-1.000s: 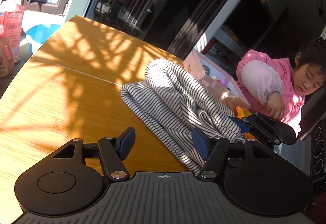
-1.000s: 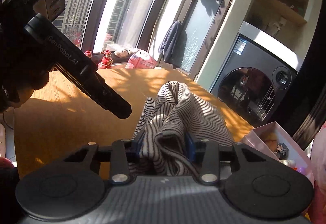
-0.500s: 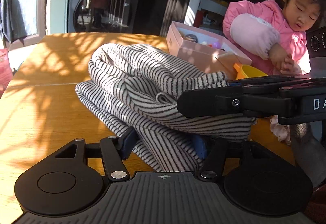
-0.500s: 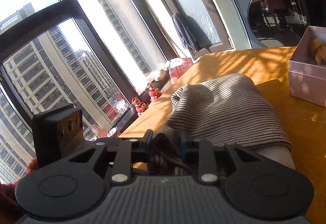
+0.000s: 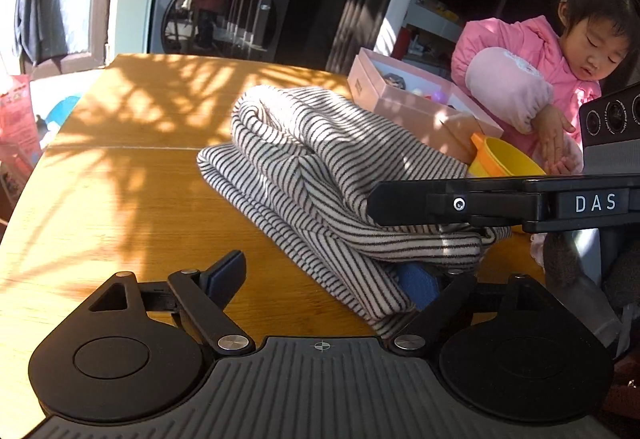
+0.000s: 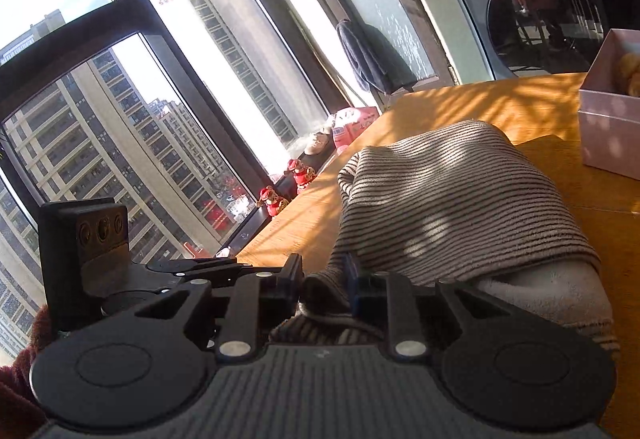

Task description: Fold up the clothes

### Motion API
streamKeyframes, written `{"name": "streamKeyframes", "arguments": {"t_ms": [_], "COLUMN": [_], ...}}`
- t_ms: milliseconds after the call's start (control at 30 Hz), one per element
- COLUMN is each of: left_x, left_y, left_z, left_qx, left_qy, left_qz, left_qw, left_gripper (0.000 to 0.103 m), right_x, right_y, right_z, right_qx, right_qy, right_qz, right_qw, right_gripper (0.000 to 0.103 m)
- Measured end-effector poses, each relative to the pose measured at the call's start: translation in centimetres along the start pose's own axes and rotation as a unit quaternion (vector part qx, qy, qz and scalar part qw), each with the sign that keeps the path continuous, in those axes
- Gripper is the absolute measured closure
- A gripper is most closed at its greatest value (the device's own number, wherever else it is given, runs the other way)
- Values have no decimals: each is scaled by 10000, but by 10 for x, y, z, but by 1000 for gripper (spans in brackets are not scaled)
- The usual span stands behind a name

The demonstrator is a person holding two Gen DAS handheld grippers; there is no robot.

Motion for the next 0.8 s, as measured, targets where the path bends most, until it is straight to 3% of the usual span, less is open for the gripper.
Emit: {"name": "streamKeyframes", "arguments": {"t_ms": [100,200,233,300,433,533,567,633,733,767,800], "left_x": [11,36,44,61,77,77,78,84,89,87,84], "left_y": [32,44,42,32,18,22,29,47,74,78,78], "left_z": [20,34,35,29,-11,-47,-54,-56,-53,-53,-53], "left_qx": [161,-568,-837,-1357,-1577,-1434,-1424,-1540,-2178,-2182,-2040], "left_qy": [-295,-670,-761,-829,-386,21,-2,-259,-380,-308,-208], "left_qz": [720,1450,1555,1674,1826,2139,2348,2896,3934,3988,3864], "left_qw": [9968,9855,9813,9730,9697,9663,9615,9443,8924,8902,8992], "left_gripper": [13,23,28,29,26,25,27,31,31,31,31], "right_x": [-6,-11,-12,-12,-13,-14,-14,-16,-18,-19,-20], "right_y": [10,17,17,14,12,12,12,12,13,14,15], "right_z": [-4,-6,-5,-1,4,5,5,4,2,1,1], "right_qx": [-157,-274,-268,-210,-122,-47,-45,-50,-116,-136,-146], "right_qy": [-46,-100,-130,-218,-299,-298,-301,-296,-331,-338,-340], "right_qz": [358,633,616,488,424,457,471,485,547,581,612], "right_qw": [9992,9976,9977,9983,9986,9985,9984,9984,9979,9976,9974], "right_gripper": [81,80,79,79,79,75,75,75,75,75,75]}}
Point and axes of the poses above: each gripper's, at about its wrist camera, not at the fingertips, and z roughly against the way its jaws point, y to its left, x to its top, the point moved 5 cm from there along -z, roughly the way its jaws point
